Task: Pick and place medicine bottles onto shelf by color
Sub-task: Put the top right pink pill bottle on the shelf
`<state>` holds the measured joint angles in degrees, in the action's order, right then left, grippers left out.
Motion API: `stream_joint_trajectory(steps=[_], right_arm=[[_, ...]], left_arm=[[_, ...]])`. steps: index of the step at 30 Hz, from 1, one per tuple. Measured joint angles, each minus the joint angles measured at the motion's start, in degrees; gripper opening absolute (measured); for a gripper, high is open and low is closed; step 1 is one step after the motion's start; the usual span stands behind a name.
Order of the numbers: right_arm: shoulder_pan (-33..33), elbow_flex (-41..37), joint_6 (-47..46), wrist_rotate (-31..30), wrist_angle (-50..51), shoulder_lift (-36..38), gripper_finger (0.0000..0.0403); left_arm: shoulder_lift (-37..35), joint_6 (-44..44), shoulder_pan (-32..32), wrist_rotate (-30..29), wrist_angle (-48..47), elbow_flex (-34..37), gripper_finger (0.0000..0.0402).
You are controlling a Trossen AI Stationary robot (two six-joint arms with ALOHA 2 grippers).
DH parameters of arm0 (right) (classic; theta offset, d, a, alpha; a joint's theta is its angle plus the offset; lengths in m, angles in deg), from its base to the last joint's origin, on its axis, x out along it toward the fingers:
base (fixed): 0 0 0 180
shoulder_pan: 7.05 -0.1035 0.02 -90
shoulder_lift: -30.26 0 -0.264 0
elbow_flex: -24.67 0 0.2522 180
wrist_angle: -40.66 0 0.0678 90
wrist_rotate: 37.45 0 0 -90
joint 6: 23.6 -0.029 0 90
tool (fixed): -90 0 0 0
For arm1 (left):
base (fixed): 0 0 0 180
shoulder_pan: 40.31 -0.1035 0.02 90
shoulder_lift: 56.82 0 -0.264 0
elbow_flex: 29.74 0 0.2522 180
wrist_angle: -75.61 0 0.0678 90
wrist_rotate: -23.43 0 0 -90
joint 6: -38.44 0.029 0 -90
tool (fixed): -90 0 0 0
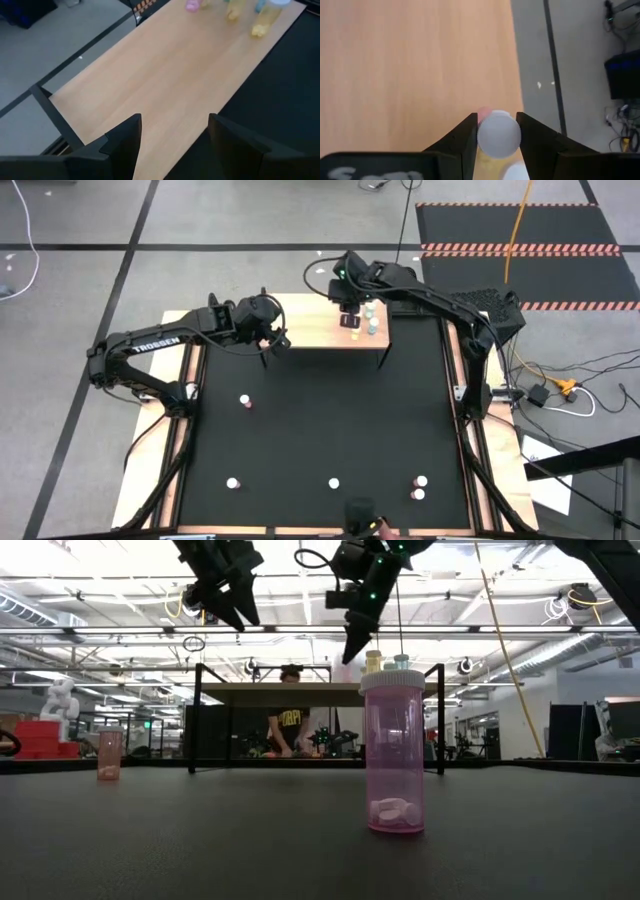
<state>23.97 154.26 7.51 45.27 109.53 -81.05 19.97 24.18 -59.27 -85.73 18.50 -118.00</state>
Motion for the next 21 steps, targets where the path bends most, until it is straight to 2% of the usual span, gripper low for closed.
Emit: stream_joint_trajectory(steps=[4,8,21], right_arm=[[0.62,0.0,1.56,0.14,-2.5,0.0,0.0121],[1.43,0.09,1.61,2.87,-4.8,-0.81,0.0121],[2.41,0.04,-0.33,4.77,-2.34,-1.77,0.0121]], left_arm=[[0.0,-0.67,-0.04,-0.21,0.22,0.0,0.023],[0.0,-1.2,-0.2,-0.35,0.22,0.0,0.023],[0.0,-3.96,1.11,-0.39,0.11,0.0,0.023]])
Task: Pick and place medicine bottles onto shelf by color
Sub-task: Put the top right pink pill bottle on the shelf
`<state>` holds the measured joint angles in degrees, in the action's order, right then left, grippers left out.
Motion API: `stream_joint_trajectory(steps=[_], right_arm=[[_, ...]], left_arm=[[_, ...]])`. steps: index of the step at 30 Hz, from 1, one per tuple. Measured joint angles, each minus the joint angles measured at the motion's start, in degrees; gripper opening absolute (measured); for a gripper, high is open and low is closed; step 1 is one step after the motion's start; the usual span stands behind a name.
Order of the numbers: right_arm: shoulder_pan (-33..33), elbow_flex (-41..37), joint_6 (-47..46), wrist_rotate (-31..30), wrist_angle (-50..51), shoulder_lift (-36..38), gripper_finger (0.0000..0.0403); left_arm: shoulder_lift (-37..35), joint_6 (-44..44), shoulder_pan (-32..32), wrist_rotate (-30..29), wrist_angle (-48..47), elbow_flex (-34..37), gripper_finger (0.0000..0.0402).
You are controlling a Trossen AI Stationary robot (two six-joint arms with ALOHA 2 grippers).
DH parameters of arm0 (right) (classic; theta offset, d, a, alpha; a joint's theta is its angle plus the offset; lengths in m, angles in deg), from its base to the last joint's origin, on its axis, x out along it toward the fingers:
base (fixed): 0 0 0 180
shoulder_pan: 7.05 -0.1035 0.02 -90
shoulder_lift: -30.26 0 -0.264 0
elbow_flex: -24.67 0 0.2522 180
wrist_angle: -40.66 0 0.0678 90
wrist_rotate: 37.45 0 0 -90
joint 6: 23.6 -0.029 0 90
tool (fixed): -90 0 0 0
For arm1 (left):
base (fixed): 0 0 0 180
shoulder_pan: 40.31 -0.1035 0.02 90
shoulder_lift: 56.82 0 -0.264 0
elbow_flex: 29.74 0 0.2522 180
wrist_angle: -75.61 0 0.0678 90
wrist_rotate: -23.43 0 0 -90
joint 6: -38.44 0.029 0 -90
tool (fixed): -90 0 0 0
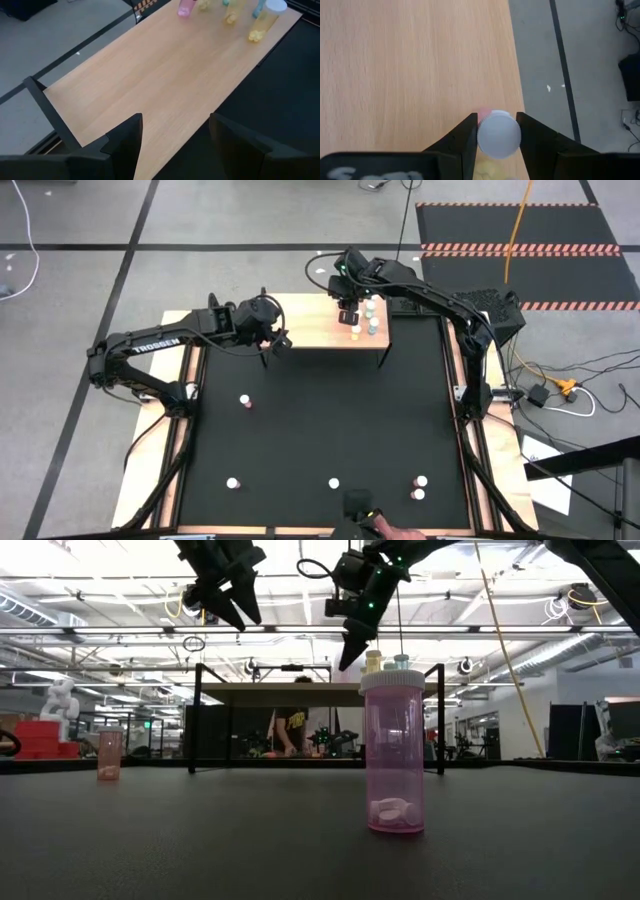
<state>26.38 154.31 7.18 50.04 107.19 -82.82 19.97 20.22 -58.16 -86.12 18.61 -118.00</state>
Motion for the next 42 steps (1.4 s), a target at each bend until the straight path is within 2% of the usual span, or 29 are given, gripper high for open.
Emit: stream_joint_trajectory(steps=[23,34,42], right_arm=[[0.22,-1.14,-0.66,-0.15,1.42,0.07,0.0122],[0.26,-1.16,-0.99,-0.13,0.59,0.26,0.0158],[0.3,-1.18,-1.01,-0.15,-0.28,0.35,0.0169]], left_arm=[[0.0,-1.59,1.48,0.0,-0.31,-0.02,0.023],[0.0,-1.57,1.46,0.0,-0.31,-0.02,0.023],[0.0,-1.57,1.46,0.0,-0.28,-0.04,0.023]])
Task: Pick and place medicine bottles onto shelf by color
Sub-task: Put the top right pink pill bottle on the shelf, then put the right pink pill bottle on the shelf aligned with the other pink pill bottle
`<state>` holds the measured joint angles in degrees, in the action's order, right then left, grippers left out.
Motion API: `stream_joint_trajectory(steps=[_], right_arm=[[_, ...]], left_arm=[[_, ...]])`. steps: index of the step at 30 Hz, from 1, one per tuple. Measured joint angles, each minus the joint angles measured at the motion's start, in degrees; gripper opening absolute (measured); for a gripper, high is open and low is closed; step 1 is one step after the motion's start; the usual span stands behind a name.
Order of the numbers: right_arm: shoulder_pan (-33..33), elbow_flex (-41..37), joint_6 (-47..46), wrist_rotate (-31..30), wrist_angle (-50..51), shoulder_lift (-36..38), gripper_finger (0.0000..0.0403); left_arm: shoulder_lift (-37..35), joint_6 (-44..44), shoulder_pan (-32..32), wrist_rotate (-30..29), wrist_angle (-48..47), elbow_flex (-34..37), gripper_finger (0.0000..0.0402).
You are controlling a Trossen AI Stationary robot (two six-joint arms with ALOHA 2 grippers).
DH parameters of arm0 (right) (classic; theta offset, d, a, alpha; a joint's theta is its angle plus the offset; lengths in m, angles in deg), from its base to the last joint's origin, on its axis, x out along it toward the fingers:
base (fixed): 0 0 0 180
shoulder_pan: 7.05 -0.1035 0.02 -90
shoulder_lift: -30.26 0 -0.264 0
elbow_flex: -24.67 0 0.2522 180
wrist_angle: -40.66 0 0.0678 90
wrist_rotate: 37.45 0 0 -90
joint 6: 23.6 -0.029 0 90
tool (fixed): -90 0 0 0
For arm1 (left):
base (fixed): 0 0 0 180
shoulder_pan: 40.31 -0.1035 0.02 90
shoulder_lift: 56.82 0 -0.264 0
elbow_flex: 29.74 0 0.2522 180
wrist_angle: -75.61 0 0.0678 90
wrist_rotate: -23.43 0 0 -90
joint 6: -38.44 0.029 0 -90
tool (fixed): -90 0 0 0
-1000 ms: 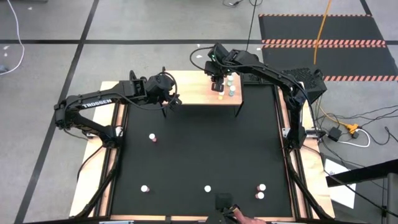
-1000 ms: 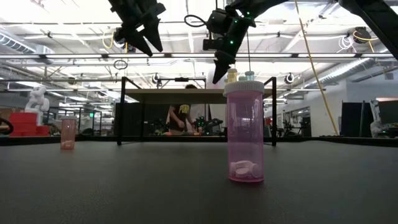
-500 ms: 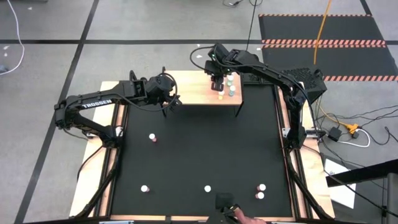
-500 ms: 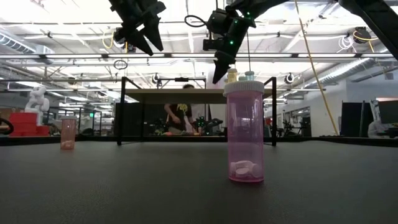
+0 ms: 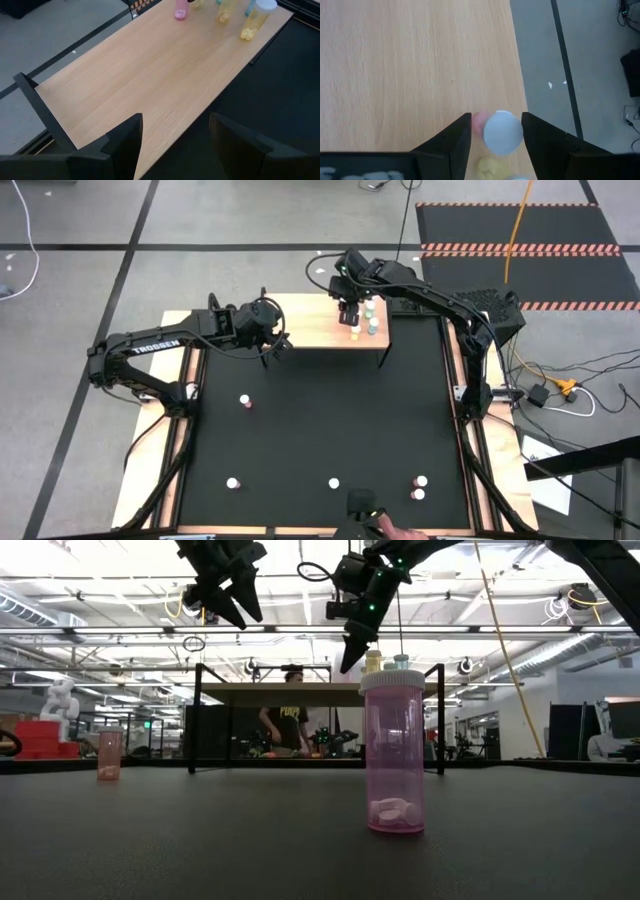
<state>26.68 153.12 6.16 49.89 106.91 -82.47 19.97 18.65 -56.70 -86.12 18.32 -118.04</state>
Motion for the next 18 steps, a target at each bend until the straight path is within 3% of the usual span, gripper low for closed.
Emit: stream_joint_trajectory(steps=[14,18], right_arm=[[0.07,-0.02,-1.6,0.08,-2.44,5.39,0.0169],[0.05,-0.02,-4.71,3.04,-2.22,9.12,0.0169]], left_arm=[[0.0,-0.36,-0.02,0.0,0.02,0.0,0.023],[0.0,-1.23,-0.02,0.0,0.04,0.0,0.023]])
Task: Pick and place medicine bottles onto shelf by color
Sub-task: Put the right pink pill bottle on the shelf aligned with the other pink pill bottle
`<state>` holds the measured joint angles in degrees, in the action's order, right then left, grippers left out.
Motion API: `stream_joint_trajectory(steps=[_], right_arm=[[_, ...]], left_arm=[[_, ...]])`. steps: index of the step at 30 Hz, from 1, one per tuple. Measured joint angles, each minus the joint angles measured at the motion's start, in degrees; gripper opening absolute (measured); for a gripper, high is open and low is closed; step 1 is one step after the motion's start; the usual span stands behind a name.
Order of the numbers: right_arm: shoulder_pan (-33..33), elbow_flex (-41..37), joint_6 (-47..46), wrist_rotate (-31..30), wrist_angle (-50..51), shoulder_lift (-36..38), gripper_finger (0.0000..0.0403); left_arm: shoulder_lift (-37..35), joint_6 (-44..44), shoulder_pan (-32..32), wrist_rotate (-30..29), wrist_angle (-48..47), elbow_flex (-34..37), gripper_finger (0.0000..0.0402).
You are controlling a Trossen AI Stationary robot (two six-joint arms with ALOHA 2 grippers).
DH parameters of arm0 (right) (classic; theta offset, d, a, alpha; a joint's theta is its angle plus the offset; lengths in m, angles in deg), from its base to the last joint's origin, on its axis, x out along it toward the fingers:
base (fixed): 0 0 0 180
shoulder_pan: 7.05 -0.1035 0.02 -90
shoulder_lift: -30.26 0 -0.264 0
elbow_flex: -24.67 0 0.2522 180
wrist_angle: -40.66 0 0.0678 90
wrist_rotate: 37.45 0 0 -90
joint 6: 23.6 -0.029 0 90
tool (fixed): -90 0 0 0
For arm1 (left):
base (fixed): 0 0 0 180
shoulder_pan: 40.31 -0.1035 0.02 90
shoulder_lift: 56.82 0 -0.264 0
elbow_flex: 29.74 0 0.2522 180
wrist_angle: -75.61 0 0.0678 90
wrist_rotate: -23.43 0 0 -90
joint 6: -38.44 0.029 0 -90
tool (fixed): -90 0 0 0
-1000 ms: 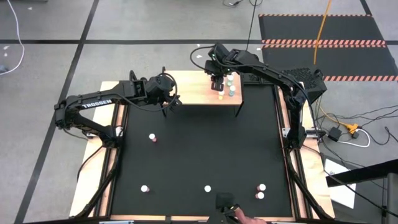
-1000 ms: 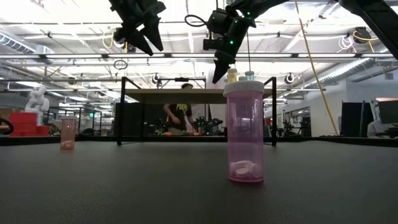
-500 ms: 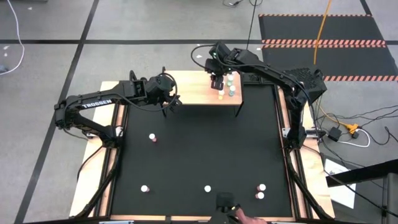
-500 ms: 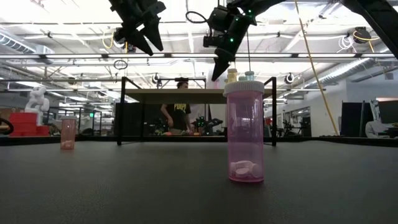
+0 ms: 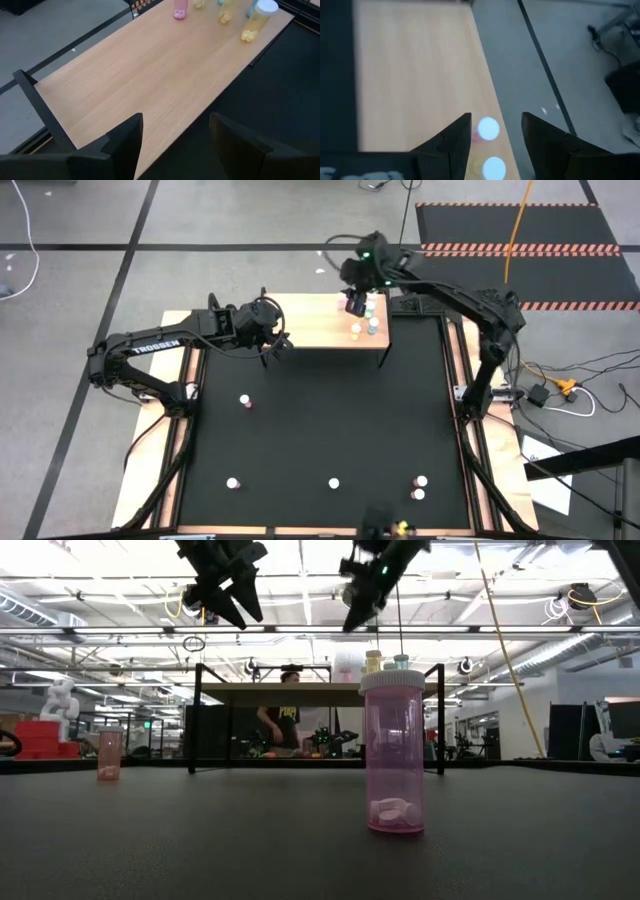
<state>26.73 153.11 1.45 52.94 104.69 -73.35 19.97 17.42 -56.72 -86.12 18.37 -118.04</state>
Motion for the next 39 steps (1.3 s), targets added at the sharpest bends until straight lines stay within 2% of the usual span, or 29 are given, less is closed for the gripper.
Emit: stream_joint_trajectory(steps=[4,8,14,19,22,26,30,36,39], right_arm=[[0.0,-0.06,-2.45,3.52,2.21,4.64,0.0169],[-0.18,-4.59,-4.69,5.94,3.0,11.16,0.0169],[-3.3,-21.8,-10.57,7.38,-1.33,25.86,0.0169],[-10.17,-35.33,-16.67,6.71,-6.3,38.21,0.0169],[-15.42,-41.02,-19.69,3.2,-6.9,42.47,0.0169],[-23.22,-46.18,-24.14,1.36,-7.67,44.64,0.0169],[-33.18,-48.37,-30.63,-1.05,-8.27,43.29,0.0169],[-51.26,-48.24,-45.05,-11.7,-9.71,38.57,0.0169],[-58.03,-46.59,-53.84,-15.52,-9.31,33.99,0.0169]], left_arm=[[0.0,-0.77,0.11,0.49,0.45,0.0,0.023],[0.02,-1.24,0.97,3.04,3.78,0.0,0.023],[0.02,-1.21,3.92,7.26,13.56,0.0,0.023],[0.3,0.07,7.89,7.32,18.32,-0.02,0.023],[1.4,-0.92,10.5,7.31,19.04,-0.04,0.023],[3.8,-5.07,14.95,7.32,20.25,-0.04,0.023],[6.2,-6.65,19.84,7.3,20.47,-0.02,0.023],[7.26,-0.46,24.87,7.07,21.02,-0.02,0.023],[7.19,1.8,26.47,7.02,20.59,-0.02,0.023]])
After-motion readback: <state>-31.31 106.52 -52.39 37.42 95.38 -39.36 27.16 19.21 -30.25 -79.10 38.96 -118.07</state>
